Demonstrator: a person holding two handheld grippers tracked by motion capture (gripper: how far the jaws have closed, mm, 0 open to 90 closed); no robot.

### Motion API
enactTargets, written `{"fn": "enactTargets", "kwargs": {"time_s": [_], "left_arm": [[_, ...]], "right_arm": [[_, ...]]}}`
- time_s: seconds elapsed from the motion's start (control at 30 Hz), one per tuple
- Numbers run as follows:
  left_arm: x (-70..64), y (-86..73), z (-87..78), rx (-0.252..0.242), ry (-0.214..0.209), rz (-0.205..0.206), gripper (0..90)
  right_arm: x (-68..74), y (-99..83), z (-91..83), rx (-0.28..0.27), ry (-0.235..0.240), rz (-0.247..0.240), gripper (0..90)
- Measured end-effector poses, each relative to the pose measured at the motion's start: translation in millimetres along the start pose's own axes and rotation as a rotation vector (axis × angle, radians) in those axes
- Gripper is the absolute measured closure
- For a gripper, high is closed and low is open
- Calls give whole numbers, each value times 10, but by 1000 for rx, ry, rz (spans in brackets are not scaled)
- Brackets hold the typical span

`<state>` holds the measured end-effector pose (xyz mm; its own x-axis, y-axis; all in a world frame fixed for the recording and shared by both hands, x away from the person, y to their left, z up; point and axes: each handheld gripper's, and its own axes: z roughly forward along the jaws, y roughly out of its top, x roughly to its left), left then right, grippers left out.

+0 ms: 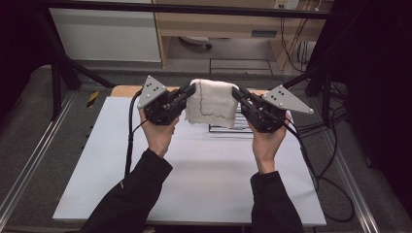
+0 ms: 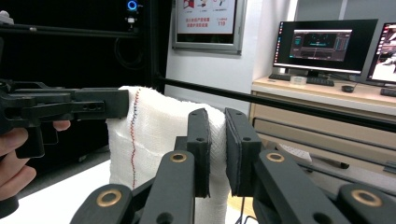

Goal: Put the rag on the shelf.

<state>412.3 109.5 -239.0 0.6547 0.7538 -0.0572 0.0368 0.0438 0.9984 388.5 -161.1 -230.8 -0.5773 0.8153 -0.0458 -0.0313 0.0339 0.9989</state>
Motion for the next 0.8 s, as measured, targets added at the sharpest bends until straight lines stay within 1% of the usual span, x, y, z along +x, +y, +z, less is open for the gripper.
{"fn": "enactTargets", "kwargs": {"time_s": [0.2, 0.27, 0.3, 0.33, 0.4, 0.47, 0.63, 0.8], "left_arm": [[-60, 72, 103, -2, -6, 15, 830], [-76, 99, 138, -7, 1, 19, 830], [-90, 110, 162, -8, -5, 10, 830], [-103, 122, 181, -10, -5, 11, 830], [-123, 142, 209, -9, -9, 24, 830], [-146, 155, 245, -13, -14, 19, 830], [-199, 203, 335, -13, -20, 23, 830], [-245, 285, 427, -21, -19, 32, 830]], "right_arm": [[-110, 62, -34, -13, -14, 4, 812], [-143, 81, -41, -15, -20, 4, 812], [-161, 90, -43, -16, -22, 3, 812], [-177, 98, -46, -17, -27, 4, 812], [-213, 116, -58, -19, -33, 6, 812], [-248, 139, -77, -23, -37, 5, 812], [-327, 199, -108, -31, -55, 8, 812], [-405, 271, -131, -39, -70, 0, 812]]}}
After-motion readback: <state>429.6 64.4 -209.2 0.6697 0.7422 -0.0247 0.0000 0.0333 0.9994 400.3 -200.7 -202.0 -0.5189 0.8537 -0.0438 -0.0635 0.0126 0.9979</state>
